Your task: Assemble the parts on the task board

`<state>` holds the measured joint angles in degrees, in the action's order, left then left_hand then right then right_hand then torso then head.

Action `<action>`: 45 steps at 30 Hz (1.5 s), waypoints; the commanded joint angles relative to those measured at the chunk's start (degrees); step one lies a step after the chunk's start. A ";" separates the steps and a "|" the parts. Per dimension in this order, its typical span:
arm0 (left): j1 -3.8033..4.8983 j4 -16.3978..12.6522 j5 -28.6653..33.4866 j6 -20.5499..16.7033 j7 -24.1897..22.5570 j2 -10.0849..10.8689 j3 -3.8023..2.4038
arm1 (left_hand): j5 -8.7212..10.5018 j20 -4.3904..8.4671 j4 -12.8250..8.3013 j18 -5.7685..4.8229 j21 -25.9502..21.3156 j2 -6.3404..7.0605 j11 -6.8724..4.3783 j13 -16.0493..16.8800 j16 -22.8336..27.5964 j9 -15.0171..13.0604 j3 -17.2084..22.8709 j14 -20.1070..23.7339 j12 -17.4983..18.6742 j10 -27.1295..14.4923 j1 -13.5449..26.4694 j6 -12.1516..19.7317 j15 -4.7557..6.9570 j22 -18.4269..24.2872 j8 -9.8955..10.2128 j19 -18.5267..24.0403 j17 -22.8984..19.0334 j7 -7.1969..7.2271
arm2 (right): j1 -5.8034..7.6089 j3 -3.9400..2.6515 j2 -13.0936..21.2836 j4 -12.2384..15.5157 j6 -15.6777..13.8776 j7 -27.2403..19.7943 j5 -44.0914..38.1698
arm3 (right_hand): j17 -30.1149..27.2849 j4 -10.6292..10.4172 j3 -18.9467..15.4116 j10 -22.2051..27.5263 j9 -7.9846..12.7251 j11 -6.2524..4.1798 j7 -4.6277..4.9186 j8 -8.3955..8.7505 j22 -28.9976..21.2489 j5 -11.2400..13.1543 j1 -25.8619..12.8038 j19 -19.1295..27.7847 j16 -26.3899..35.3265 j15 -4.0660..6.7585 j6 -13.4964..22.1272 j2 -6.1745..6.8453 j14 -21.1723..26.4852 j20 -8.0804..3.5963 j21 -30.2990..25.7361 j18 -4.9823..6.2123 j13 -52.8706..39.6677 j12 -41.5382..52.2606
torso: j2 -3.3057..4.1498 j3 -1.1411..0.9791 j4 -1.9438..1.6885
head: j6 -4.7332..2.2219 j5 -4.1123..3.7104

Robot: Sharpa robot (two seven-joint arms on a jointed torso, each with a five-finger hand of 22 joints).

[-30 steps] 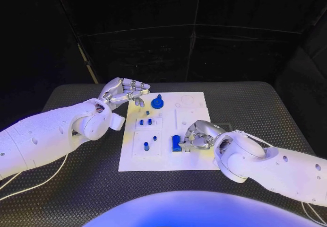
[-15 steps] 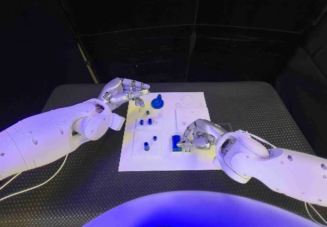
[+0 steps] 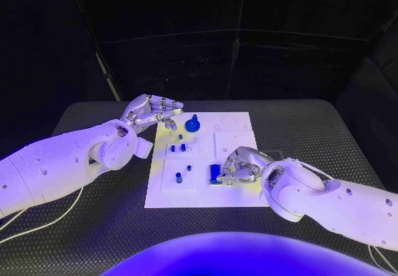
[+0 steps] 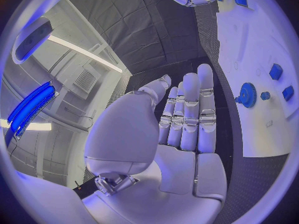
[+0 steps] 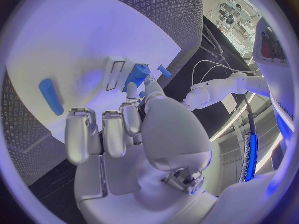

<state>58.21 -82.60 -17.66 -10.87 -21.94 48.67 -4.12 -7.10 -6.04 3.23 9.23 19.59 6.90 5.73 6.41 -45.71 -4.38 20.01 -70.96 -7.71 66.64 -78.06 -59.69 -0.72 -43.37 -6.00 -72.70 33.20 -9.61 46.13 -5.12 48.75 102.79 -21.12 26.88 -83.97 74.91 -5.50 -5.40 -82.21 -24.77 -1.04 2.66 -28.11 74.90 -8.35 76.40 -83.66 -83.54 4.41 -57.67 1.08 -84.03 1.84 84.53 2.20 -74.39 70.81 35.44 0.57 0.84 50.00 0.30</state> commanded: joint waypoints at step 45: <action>0.06 -0.24 0.29 0.47 -0.39 0.10 -0.03 | -0.16 -0.42 -0.04 1.16 -0.41 -0.65 0.03 0.10 0.29 0.07 -0.35 0.46 0.08 -0.52 0.00 0.20 -0.17 0.11 0.27 0.06 -0.10 -0.24 | -0.04 0.04 11.80 1.93 -6.35 1.36 -2.30 | 3.76 0.73 -0.41 -0.32 6.81 1.74 2.72 12.39 6.92 -4.55 -2.34 -0.26 0.08 -1.33 0.41 -1.76 -3.79 1.60 0.08 0.06 0.18 -0.95 | 0.02 -0.10 0.13 | 0.00 -2.34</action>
<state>58.20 -82.73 -17.64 -10.86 -21.92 48.84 -4.12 -7.10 -6.04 3.23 9.23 19.36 6.90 5.73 6.46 -45.71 -4.38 20.01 -70.76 -7.71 66.64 -78.06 -59.69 -0.93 -43.31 -6.00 -72.70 33.15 -9.61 46.06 -5.09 60.54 104.77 -27.76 26.81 -83.49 74.92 -4.73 -5.46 -82.02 -18.03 0.80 5.36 -16.01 74.93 -12.54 74.69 -83.55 -83.15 3.26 -56.89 -0.85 -83.94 3.39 84.39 2.21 -73.65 69.63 35.38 0.55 1.02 50.00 -1.87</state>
